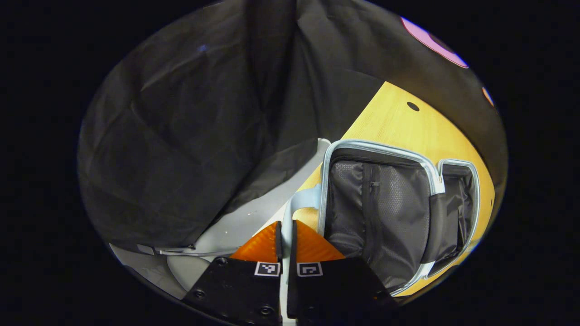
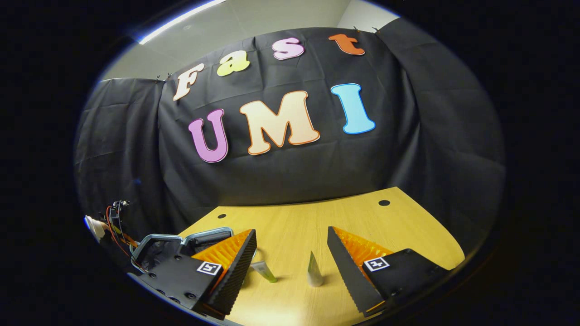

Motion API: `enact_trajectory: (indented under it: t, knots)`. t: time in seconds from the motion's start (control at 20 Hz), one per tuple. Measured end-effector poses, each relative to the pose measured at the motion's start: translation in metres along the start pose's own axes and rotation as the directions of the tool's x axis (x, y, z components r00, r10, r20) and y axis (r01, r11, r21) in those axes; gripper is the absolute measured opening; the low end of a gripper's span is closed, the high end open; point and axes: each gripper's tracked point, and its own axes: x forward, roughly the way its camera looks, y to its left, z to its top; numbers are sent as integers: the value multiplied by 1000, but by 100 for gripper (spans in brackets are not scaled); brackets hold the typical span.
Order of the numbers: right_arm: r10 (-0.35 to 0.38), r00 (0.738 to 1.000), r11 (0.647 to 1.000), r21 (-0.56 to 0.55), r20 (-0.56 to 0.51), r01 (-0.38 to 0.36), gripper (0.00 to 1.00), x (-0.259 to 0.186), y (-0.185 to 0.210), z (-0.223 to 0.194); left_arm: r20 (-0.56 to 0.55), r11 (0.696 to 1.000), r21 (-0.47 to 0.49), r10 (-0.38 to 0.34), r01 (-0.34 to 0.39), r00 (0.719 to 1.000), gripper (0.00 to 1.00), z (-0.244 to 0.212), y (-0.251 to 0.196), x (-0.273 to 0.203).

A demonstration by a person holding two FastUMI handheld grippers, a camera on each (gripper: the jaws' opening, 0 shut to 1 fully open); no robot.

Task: First open the suitcase, pack the skin care products into it, and then close the suitcase.

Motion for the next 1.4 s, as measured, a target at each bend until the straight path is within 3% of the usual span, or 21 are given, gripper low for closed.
enact_trajectory:
  t: [0.1,0.25,0.35,0.4,0.45,0.5,0.55,0.75,0.95,1.1,1.15,1.2,1.25,1.35,1.4]
  knots:
    - [-14,1000,1000,-5,2,14,98,-3,-7,1,-24,999,-10,40,-41,999,2,-7,4,1]
    - [-21,1000,1000,-5,-5,21,98,-4,-13,-3,-51,998,-37,45,-47,998,18,-15,1,-1]
    - [-16,1000,1000,-5,-19,16,93,-4,-14,-8,-31,999,-54,7,-8,999,56,-17,-11,-14]
    - [-13,1000,1000,-5,-25,13,98,-4,-15,-10,-15,999,-42,-2,2,1000,75,-19,-17,-26]
    - [-9,1000,1000,-7,-29,9,98,-4,-15,-12,4,1000,-18,-9,9,1000,77,-20,-23,-40]
    - [-6,999,1000,-9,-33,5,98,-5,-17,-14,28,1000,19,-20,20,999,89,-22,-34,-55]
    - [-2,999,1000,-10,-39,1,98,-6,-18,-18,53,998,58,-33,30,998,93,-25,-47,-73]
    - [21,997,1000,8,-77,-21,98,-8,-25,-32,118,973,194,-146,121,982,96,-57,-117,-137]
    - [51,990,999,24,-128,-49,98,-6,-35,-50,141,934,255,-293,251,946,95,-112,-211,-192]
    - [77,984,997,31,-160,-73,98,0,-42,-60,110,903,287,-363,320,925,96,-163,-278,-199]
    - [92,981,996,35,-170,-88,94,2,-42,-63,103,886,308,-394,347,913,96,-181,-305,-201]
    - [108,978,994,35,-176,-103,98,4,-43,-65,102,870,329,-419,367,902,97,-194,-327,-205]
    - [125,975,992,33,-184,-121,94,6,-44,-69,100,856,348,-440,383,893,97,-205,-346,-208]
    - [157,964,987,18,-216,-157,98,13,-47,-83,112,830,369,-487,419,866,96,-217,-379,-215]
    - [170,957,985,10,-233,-173,94,16,-49,-90,102,817,373,-507,439,856,96,-223,-395,-214]
